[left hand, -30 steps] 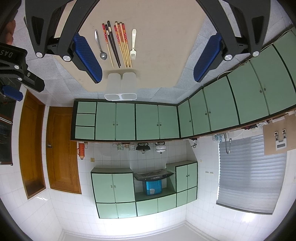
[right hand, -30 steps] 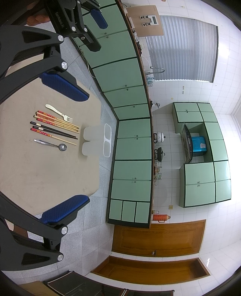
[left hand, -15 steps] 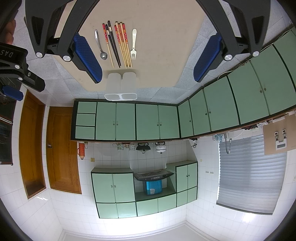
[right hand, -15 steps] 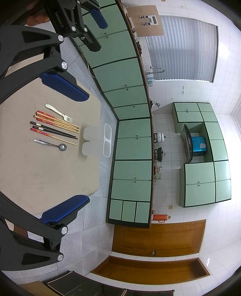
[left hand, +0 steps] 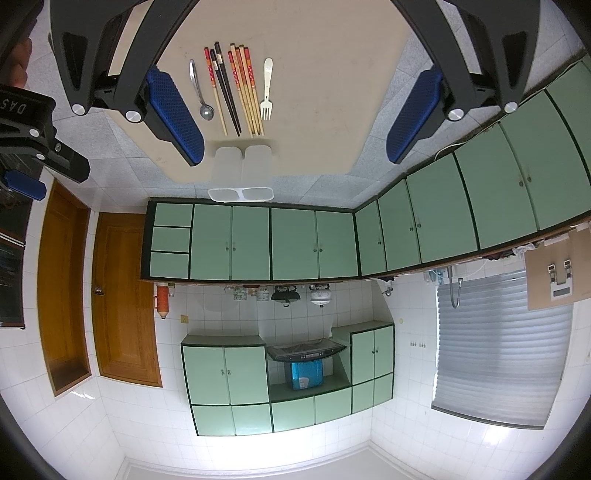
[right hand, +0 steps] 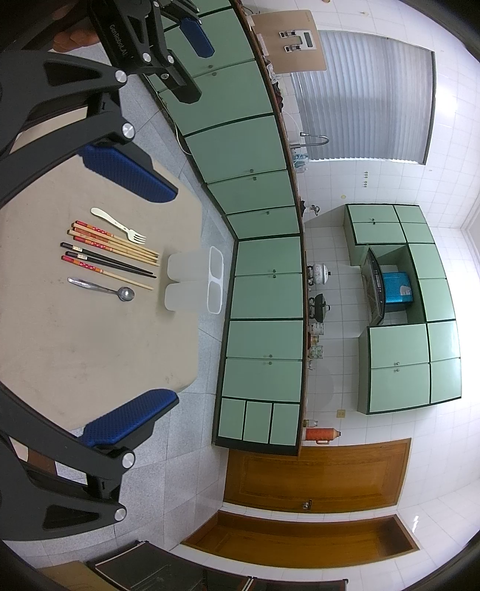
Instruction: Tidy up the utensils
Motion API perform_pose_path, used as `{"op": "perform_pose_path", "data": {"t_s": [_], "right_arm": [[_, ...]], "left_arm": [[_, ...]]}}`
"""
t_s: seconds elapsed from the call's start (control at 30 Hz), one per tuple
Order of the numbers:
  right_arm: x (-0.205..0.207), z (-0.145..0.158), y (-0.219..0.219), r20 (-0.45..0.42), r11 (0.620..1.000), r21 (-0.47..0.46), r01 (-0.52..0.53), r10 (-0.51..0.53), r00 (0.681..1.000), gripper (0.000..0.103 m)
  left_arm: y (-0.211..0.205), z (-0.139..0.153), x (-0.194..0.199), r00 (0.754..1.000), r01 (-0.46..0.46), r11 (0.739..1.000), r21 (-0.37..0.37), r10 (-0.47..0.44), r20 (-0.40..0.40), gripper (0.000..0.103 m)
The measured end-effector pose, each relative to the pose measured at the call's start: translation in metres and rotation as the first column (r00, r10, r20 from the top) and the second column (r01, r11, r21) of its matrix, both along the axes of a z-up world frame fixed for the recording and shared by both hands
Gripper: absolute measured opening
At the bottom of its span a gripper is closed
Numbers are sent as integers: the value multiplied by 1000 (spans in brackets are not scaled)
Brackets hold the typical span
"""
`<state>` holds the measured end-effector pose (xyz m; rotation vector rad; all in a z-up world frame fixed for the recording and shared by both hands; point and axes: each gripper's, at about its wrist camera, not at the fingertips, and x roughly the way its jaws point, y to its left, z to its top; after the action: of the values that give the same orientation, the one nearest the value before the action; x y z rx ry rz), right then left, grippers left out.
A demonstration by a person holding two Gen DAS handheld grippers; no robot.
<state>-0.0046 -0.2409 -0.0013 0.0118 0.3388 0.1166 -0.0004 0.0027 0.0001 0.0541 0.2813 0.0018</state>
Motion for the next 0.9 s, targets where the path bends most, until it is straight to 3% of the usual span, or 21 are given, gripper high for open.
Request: {"op": "perform_pose_path", "data": {"t_s": [0.5, 0.63, 0.9], "right_arm": [[8, 0, -6, -26, 1000, 1, 20, -20, 999, 98], [29, -18, -4, -58, 998, -9, 68, -68, 996, 98], [86, -60, -9, -210, 993, -44, 110, -117, 971, 98]], "left_arm": [[0, -8, 13, 1000, -6, 1000, 2, 6, -28, 97], [5, -16, 32, 997, -24, 1000, 0, 24, -68, 97], [19, -57, 94, 975, -64, 998, 24, 67, -212, 97]]}}
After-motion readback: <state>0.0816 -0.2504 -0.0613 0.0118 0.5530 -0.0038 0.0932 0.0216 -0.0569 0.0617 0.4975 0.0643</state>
